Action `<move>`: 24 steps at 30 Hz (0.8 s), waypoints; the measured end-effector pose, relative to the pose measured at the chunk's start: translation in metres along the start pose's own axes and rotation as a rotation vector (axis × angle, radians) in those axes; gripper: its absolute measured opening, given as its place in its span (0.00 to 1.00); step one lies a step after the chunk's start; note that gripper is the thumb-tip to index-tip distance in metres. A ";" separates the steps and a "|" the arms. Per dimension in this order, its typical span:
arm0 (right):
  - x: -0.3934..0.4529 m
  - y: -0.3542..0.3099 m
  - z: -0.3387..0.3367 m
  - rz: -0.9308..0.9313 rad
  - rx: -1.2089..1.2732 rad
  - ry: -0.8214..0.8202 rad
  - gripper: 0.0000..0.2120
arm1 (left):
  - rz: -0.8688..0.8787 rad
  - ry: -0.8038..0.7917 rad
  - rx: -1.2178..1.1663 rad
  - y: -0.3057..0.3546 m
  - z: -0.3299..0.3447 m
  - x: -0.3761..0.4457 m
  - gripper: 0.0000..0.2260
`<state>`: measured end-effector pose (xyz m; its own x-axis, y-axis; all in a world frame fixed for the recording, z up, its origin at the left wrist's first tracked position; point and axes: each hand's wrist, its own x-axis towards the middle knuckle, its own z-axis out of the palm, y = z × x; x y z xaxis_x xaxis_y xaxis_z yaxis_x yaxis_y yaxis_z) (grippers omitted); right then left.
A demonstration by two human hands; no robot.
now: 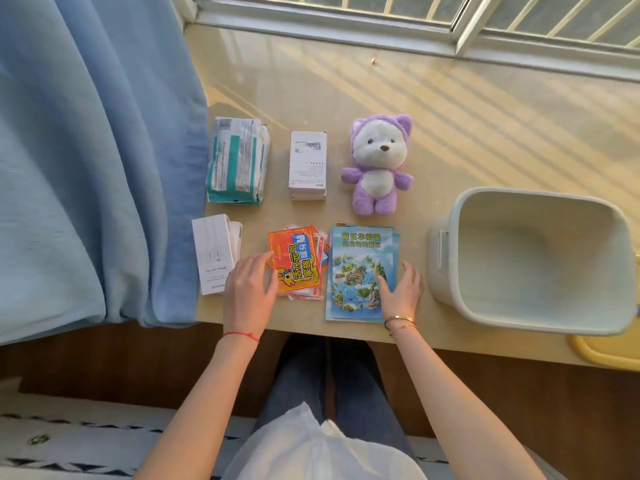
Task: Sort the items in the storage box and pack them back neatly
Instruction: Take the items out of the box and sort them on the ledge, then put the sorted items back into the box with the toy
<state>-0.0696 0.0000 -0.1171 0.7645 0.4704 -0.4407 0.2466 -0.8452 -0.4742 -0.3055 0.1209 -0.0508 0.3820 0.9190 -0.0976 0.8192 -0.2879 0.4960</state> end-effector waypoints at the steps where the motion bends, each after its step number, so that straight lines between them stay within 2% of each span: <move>1: 0.000 0.002 0.002 -0.006 -0.006 0.000 0.32 | -0.021 -0.013 -0.006 -0.002 0.005 0.001 0.16; 5: 0.003 0.010 0.018 -0.004 0.010 -0.008 0.38 | -0.152 -0.113 -0.030 -0.013 0.034 0.012 0.22; 13: 0.009 0.002 0.046 0.065 0.000 0.164 0.38 | -0.462 -0.172 0.032 -0.022 0.091 0.030 0.36; 19: 0.022 -0.007 0.049 0.224 -0.079 0.113 0.36 | -0.513 -0.126 -0.041 -0.020 0.100 0.041 0.36; 24: 0.029 -0.006 0.046 0.219 -0.129 0.046 0.34 | -0.492 -0.141 -0.103 -0.029 0.098 0.047 0.32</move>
<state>-0.0767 0.0299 -0.1622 0.8334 0.2634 -0.4858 0.1441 -0.9522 -0.2692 -0.2697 0.1461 -0.1546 0.0220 0.8917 -0.4522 0.8728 0.2034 0.4437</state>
